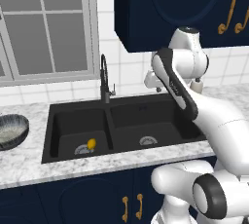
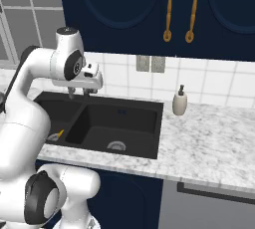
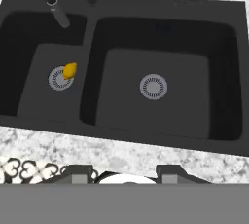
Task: Pick the lemon from the sink and place it in the bowl. Then pick the bowl and place it in the microwave. Then close the microwave door and press the start button.
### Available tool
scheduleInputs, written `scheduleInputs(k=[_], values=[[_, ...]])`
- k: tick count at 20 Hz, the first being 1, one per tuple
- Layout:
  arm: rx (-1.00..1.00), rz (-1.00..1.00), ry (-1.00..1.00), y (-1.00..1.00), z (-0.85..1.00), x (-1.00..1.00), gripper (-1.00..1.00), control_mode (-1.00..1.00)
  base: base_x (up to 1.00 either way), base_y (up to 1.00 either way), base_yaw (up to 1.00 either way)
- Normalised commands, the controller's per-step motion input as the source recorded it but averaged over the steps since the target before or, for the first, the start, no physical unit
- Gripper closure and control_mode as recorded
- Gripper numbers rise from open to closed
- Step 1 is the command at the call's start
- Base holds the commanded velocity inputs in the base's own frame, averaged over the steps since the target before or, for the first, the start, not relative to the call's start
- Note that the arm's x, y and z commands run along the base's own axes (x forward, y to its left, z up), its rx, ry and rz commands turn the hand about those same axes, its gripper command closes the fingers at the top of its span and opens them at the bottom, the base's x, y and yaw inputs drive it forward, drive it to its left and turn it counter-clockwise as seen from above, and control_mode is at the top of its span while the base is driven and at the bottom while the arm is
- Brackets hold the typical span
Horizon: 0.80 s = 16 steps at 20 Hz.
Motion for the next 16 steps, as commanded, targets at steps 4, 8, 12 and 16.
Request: scheduleInputs(k=[4, 8, 12, 16], values=[[-0.04, 0.01, 0.03, 0.21, -0.04, -0.07, -1.00, -1.00, 0.00, 0.00, 0.00], [-0.40, 0.05, 0.21, 1.00, -0.22, -0.08, -1.00, -1.00, 0.00, 0.00, 0.00], [-0.21, 0.00, 0.07, 1.00, -0.40, -0.11, -1.00, -1.00, 0.00, 0.00, 0.00], [-0.21, 0.00, 0.15, 1.00, -0.25, 0.36, -1.00, -1.00, 0.00, 0.00, 0.00]])
